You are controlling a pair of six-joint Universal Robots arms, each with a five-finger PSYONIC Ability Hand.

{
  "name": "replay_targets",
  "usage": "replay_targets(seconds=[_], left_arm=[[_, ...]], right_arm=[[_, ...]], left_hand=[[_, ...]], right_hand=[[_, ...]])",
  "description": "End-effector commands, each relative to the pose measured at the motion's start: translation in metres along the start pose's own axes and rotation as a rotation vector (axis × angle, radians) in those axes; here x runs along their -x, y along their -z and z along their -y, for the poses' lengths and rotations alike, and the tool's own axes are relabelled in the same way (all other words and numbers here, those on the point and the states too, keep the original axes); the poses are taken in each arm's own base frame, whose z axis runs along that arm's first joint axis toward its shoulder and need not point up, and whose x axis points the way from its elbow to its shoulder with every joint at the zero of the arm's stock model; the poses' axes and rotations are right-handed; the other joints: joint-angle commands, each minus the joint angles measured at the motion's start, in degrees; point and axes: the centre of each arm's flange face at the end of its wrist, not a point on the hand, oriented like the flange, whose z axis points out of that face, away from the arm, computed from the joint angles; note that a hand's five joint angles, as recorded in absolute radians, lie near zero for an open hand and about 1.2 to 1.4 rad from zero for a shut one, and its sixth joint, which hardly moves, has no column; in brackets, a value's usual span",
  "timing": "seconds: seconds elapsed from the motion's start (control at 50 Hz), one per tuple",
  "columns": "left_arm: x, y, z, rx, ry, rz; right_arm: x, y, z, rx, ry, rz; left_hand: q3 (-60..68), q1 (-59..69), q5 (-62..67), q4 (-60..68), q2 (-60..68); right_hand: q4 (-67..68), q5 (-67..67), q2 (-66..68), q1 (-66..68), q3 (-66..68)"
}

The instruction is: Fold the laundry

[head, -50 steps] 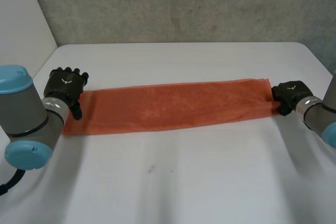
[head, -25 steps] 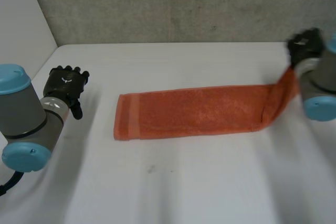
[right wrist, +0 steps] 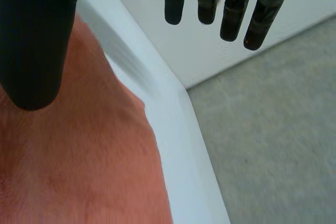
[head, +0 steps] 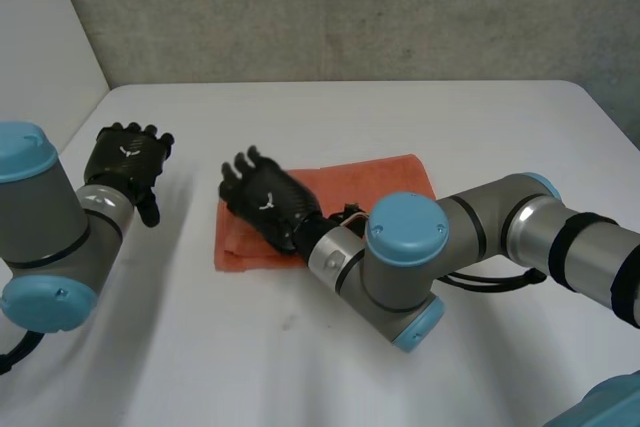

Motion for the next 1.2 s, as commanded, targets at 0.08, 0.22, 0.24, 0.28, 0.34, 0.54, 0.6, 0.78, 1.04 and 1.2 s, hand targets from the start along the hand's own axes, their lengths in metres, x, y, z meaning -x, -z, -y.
replay_targets(seconds=[0.08,0.22,0.24,0.28,0.34,0.54,0.6,0.78,1.04,1.2], left_arm=[[-0.037,0.004,0.027,-0.126,0.017,-0.134],[-0.072,0.001,0.041,-0.191,0.077,-0.249],[-0.079,-0.001,0.042,-0.192,0.088,-0.262],[-0.085,-0.003,0.042,-0.194,0.092,-0.272],[-0.092,-0.002,0.041,-0.191,0.094,-0.287],[-0.091,0.002,0.035,-0.168,0.093,-0.287],[-0.083,0.006,0.038,-0.167,0.097,-0.275],[-0.045,0.014,0.042,-0.146,0.111,-0.155],[-0.013,0.013,0.032,-0.092,0.13,-0.03],[-0.017,0.01,0.037,-0.113,0.167,-0.049]], right_arm=[[-0.108,0.043,-0.036,0.304,-0.275,-0.397],[-0.115,0.089,-0.077,0.532,-0.585,-0.401],[-0.114,0.098,-0.085,0.576,-0.623,-0.395],[-0.112,0.105,-0.092,0.613,-0.648,-0.382],[-0.11,0.112,-0.101,0.64,-0.67,-0.373],[-0.114,0.118,-0.129,0.647,-0.698,-0.401],[-0.123,0.112,-0.127,0.595,-0.669,-0.428],[-0.132,0.059,-0.06,0.355,-0.582,-0.369],[0.011,0.004,0.018,0.138,-0.539,0.079],[-0.027,0.003,0.022,0.133,-0.571,-0.057]], left_hand=[[-2.2,-1.6,-2.6,-1.7,-1.5],[-1.1,-0.6,-1.6,-0.6,-0.4],[-1.0,-0.4,-1.4,-0.5,-0.3],[-1.0,-0.4,-1.4,-0.5,-0.3],[-1.0,-0.4,-1.4,-0.5,-0.3],[-0.8,-0.2,-1.2,-0.3,-0.1],[-0.8,-0.2,-1.2,-0.3,-0.1],[-1.0,-0.4,-1.4,-0.5,-0.3],[-2.0,-1.4,-2.4,-1.5,-1.3],[-2.0,-1.4,-2.4,-1.5,-1.3]], right_hand=[[-3.1,-3.6,-2.2,-1.5,-2.1],[-2.4,-2.8,-1.5,-0.7,-1.3],[2.6,2.2,3.6,4.3,3.7],[5.2,4.7,6.1,6.8,6.2],[11.4,11.0,12.3,13.1,12.5],[66.9,66.4,67.8,68.5,67.9],[66.9,66.4,67.8,68.5,67.9],[66.9,66.4,67.8,68.5,67.9],[66.9,66.4,67.8,68.5,67.9],[-3.1,-3.6,-2.2,-1.5,-2.1]])
